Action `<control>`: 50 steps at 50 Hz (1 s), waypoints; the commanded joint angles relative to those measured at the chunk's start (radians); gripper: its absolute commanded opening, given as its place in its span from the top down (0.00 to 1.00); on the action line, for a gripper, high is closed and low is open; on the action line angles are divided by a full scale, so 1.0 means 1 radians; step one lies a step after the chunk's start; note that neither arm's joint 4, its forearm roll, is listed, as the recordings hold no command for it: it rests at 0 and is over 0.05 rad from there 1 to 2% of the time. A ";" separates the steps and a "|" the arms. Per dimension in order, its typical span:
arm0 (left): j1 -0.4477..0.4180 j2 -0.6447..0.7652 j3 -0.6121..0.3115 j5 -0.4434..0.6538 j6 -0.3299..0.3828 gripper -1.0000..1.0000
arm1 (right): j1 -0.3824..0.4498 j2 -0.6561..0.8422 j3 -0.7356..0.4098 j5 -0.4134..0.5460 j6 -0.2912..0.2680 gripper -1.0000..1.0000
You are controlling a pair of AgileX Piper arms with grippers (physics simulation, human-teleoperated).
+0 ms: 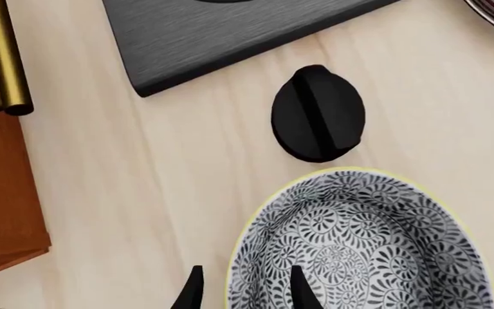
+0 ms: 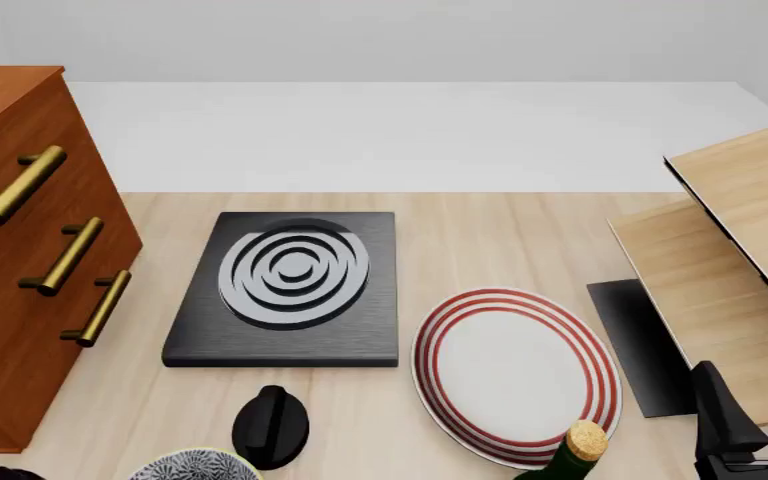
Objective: Pick up the akita bowl and put it on the plate.
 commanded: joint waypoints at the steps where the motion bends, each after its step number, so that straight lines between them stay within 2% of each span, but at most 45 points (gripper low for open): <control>1: 0.007 0.013 0.030 0.008 0.005 0.00 | 0.000 0.000 0.000 0.000 0.000 0.00; 19: 0.020 0.073 0.030 -0.033 0.018 0.00 | 0.000 0.000 0.000 0.000 0.000 0.00; 29: 0.016 0.146 0.030 -0.098 0.022 0.00 | 0.000 0.000 0.000 0.000 0.000 0.00; 33: 0.028 0.188 0.030 -0.147 0.044 0.00 | 0.000 0.000 0.000 0.000 0.000 0.00; 34: 0.035 0.188 0.030 -0.151 0.052 1.00 | 0.000 0.000 0.000 0.000 0.000 0.00; 40: 0.040 0.226 0.030 -0.206 0.076 1.00 | 0.000 0.000 0.000 0.000 0.000 0.00; 41: 0.039 0.188 0.030 -0.192 0.101 1.00 | 0.000 0.000 0.000 0.000 0.000 0.00; 45: 0.024 0.228 0.030 -0.239 0.096 1.00 | 0.000 0.000 0.000 0.000 0.000 0.00; 50: 0.034 0.177 0.030 -0.221 0.139 1.00 | 0.000 0.000 0.000 0.000 0.000 0.00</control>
